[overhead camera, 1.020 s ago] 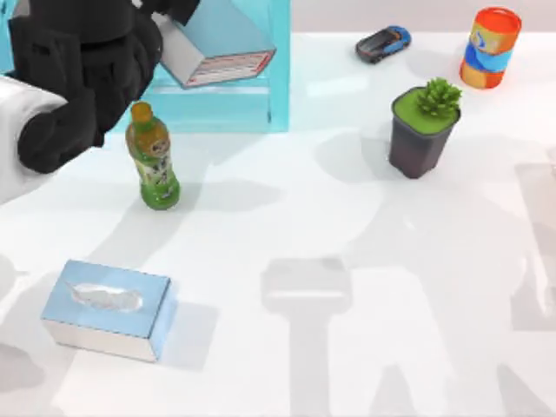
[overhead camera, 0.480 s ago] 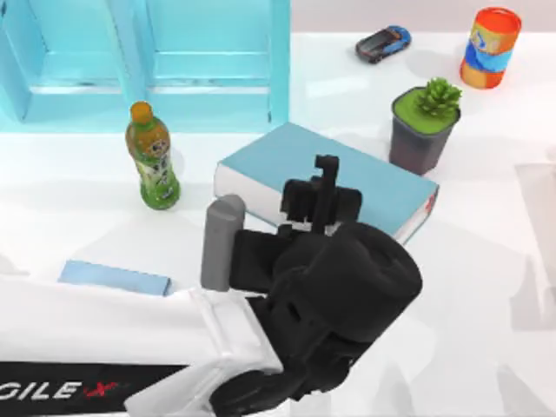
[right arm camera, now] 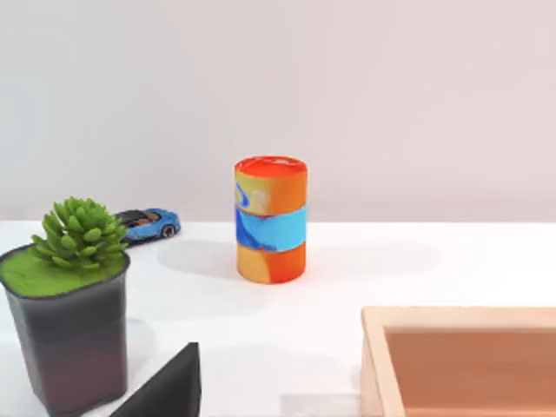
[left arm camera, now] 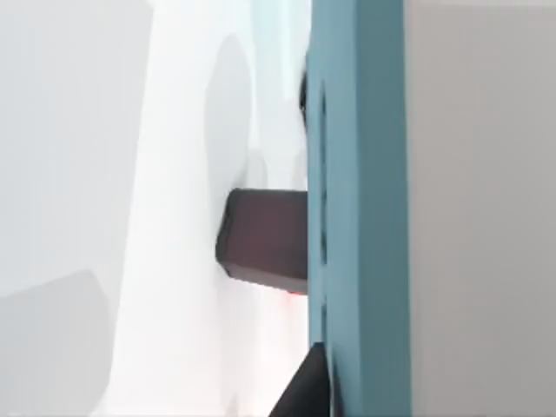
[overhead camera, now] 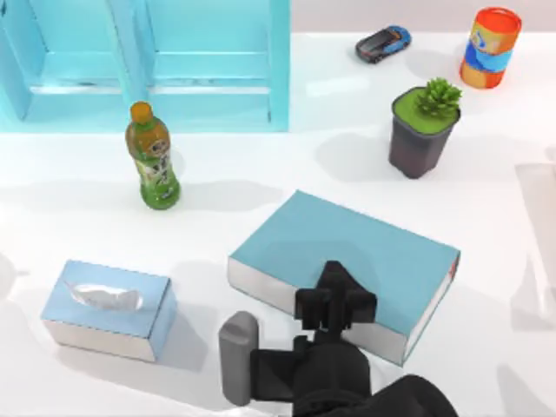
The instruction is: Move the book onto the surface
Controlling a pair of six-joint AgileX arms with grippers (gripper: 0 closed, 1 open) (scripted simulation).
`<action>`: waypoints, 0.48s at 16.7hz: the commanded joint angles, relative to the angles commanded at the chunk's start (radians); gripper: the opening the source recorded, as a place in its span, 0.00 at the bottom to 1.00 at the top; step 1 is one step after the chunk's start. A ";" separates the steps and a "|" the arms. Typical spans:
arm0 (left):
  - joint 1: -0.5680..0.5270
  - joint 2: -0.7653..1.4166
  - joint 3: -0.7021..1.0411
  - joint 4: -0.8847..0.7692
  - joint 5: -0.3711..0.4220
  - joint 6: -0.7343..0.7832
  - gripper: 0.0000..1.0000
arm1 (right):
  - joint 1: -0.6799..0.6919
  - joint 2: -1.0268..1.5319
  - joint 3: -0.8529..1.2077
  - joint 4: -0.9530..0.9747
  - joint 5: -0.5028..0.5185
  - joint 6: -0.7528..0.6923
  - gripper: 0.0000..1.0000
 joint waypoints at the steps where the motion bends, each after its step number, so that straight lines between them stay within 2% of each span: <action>1: 0.000 0.000 0.000 0.000 0.000 0.000 0.00 | 0.000 0.000 0.000 0.000 0.000 0.000 1.00; 8: -0.005 -0.004 0.000 -0.016 -0.003 -0.013 0.00 | 0.000 0.000 0.000 0.000 0.000 0.000 1.00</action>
